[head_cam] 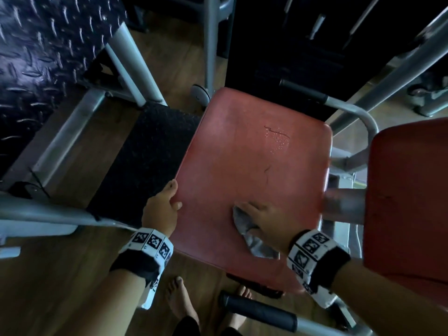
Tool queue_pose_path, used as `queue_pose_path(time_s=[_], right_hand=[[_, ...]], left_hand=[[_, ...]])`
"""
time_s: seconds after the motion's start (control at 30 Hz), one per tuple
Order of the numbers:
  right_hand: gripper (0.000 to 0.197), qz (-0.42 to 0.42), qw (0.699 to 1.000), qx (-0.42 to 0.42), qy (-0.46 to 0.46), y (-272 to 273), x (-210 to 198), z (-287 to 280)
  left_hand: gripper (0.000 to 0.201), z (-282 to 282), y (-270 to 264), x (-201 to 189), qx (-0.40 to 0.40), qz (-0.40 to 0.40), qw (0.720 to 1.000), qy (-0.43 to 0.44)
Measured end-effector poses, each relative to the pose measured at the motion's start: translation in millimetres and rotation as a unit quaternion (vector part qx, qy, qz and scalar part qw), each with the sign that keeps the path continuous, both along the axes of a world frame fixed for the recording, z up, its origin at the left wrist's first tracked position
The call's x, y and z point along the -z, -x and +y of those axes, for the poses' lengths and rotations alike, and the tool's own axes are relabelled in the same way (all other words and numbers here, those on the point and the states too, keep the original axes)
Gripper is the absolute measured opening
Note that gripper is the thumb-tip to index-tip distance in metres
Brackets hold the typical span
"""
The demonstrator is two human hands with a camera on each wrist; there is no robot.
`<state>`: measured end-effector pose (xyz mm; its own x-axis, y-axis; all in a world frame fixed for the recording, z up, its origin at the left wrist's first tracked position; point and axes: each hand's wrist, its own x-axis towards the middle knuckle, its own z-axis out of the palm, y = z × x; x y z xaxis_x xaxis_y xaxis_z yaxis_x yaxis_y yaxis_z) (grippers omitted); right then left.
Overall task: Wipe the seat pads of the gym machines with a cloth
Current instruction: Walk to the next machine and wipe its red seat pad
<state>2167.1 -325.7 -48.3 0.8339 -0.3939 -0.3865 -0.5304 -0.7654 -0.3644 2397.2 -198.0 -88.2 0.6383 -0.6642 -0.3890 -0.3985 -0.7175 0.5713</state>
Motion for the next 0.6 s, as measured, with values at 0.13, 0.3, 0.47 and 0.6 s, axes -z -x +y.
queue_pose_path(time_s=[0.13, 0.3, 0.47, 0.6], right_hand=[[0.046, -0.105, 0.988, 0.103, -0.046, -0.3, -33.2, -13.6], [0.049, -0.253, 0.924, 0.263, -0.116, 0.1, -65.6, -15.0], [0.058, -0.04, 0.98, 0.189, -0.054, 23.3, -28.3, -14.3], [0.052, 0.033, 0.987, 0.158, -0.014, 41.2, -10.8, -8.2]], left_hand=[[0.06, 1.2, -1.4, 0.8, 0.003, -0.014, 1.0, -0.01], [0.06, 1.8, -0.6, 2.6, -0.001, -0.013, 1.0, -0.003], [0.059, 3.0, -0.2, 1.8, -0.003, -0.011, 1.0, 0.008], [0.058, 3.6, -0.7, 0.4, -0.002, -0.004, 1.0, 0.007]])
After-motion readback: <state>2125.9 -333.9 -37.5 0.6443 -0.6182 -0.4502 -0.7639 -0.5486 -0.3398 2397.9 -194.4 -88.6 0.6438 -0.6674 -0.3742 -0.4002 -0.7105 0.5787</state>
